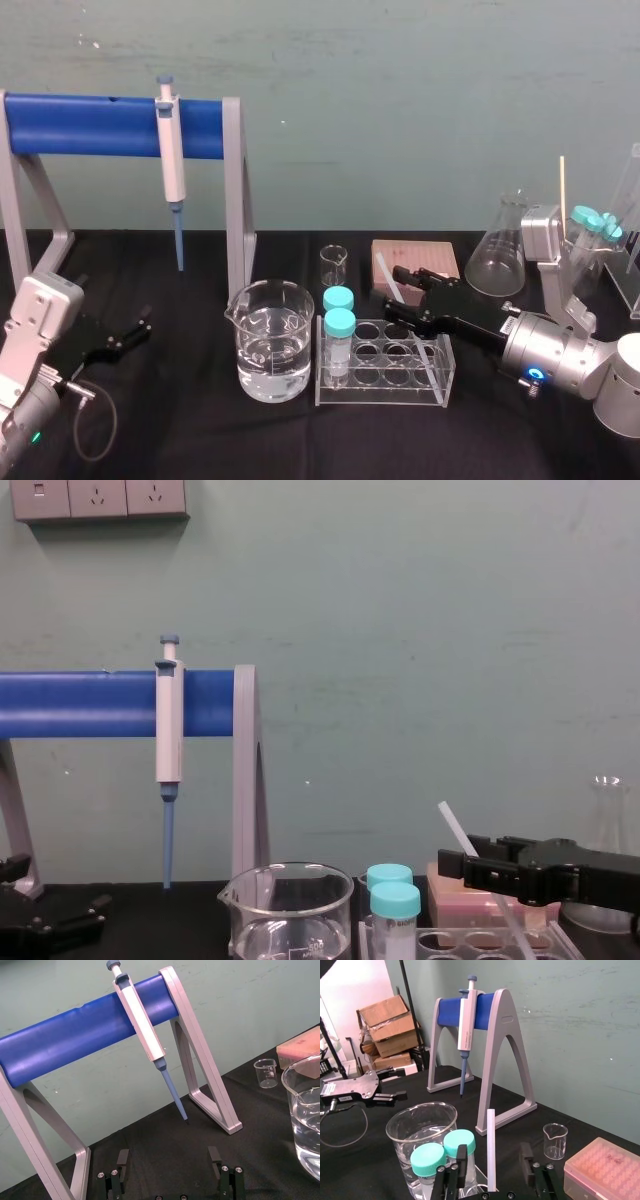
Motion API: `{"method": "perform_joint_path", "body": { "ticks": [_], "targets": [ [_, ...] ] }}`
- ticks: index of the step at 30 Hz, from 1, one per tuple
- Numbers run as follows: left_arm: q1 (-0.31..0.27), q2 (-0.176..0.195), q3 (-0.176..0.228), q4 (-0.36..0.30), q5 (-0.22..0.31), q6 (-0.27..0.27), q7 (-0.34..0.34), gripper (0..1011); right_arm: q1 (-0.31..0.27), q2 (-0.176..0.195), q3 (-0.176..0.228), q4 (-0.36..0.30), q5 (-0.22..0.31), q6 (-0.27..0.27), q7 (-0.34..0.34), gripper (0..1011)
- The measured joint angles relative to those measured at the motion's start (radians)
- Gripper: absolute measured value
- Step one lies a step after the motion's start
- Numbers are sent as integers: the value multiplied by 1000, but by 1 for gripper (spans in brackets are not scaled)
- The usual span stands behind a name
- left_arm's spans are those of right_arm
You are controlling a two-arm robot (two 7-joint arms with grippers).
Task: Pick up the stirring rod with one hand, then place it down.
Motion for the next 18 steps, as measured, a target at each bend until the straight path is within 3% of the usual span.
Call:
{"method": "perform_joint_path", "body": {
  "ticks": [6,11,18],
  "targets": [
    [0,0,0,0,0,0,0,1000,0,0,0,0,0,-1,0,494],
    [0,0,0,0,0,0,0,1000,0,0,0,0,0,-1,0,289],
    [0,0,0,0,0,0,0,1000,0,0,0,0,0,-2,0,119]
  ]
}}
